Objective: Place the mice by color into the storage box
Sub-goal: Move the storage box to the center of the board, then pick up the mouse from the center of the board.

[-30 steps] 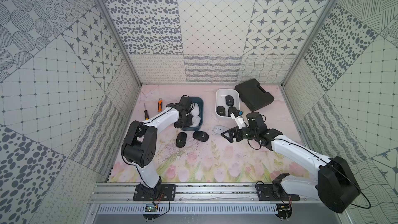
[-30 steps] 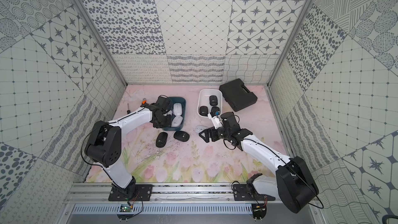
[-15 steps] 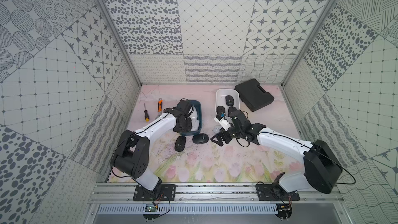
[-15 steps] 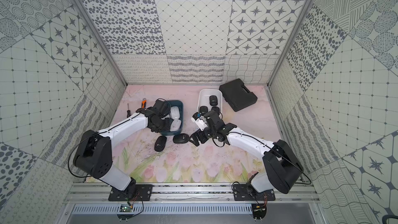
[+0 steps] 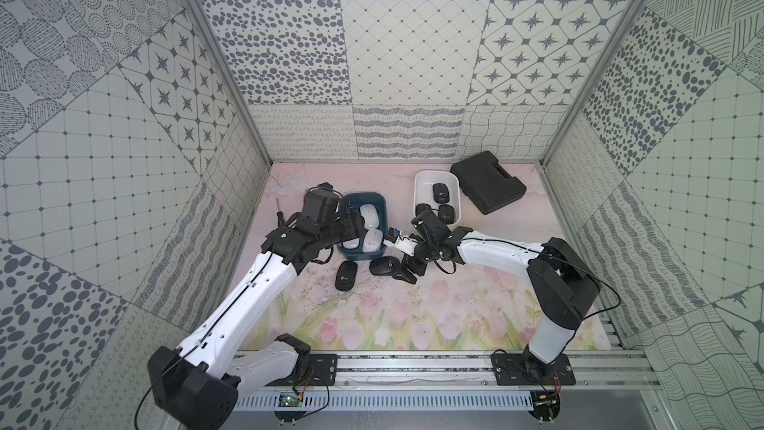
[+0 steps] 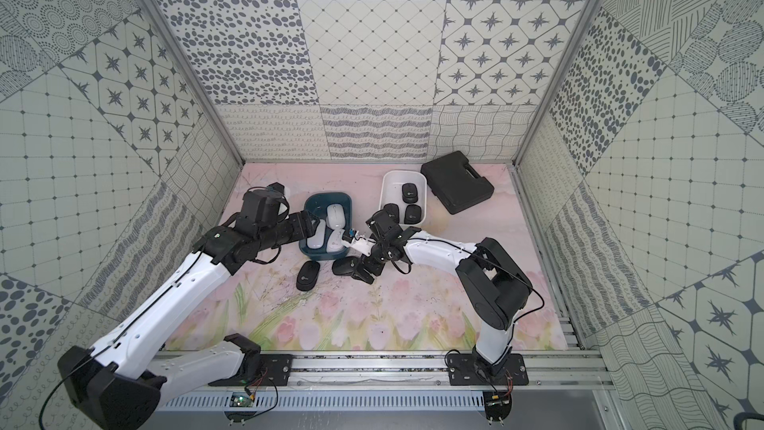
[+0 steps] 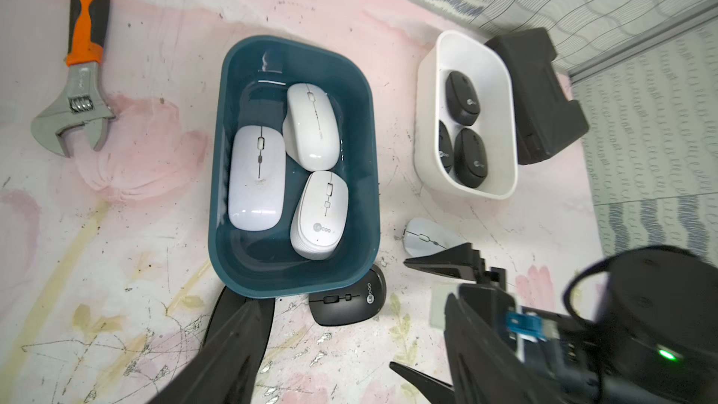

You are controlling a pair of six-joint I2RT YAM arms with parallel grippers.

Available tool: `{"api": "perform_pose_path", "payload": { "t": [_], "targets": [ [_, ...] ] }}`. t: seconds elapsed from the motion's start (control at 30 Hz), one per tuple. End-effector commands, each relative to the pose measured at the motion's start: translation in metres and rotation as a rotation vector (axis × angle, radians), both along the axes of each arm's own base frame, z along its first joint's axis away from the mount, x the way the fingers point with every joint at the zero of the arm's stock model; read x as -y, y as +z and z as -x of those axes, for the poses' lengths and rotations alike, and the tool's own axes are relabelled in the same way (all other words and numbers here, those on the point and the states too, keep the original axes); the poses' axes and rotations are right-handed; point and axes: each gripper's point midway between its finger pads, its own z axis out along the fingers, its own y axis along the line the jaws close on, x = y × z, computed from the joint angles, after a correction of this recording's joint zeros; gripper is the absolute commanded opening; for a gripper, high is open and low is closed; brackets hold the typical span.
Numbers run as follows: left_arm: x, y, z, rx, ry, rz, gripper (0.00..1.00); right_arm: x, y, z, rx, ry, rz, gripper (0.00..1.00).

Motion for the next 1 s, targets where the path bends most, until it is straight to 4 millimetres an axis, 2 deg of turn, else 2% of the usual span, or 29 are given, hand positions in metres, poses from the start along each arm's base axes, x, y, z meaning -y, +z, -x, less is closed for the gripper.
{"api": "perform_pose_path", "payload": {
  "t": [0.0, 0.23, 0.33, 0.8, 0.97],
  "targets": [
    [-0.01, 0.033, 0.022, 0.128, -0.005, 0.055, 0.78, -0.017, -0.001, -0.001, 0.089, 0.136, -0.015, 0.99],
    [-0.039, 0.051, 0.057, 0.235, 0.041, 0.056, 0.86, -0.031, -0.021, -0.013, 0.115, 0.17, 0.011, 0.99],
    [-0.043, 0.054, 0.064, 0.24, 0.046, 0.05, 0.87, -0.036, -0.025, -0.018, 0.123, 0.172, 0.009, 0.99],
    [-0.046, 0.047, 0.066, 0.226, 0.047, 0.026, 0.87, -0.042, -0.044, -0.025, 0.142, 0.198, 0.042, 0.99],
    [-0.047, 0.044, 0.065, 0.216, 0.053, 0.02, 0.87, -0.045, -0.047, -0.02, 0.142, 0.208, 0.033, 0.98]
  ]
}}
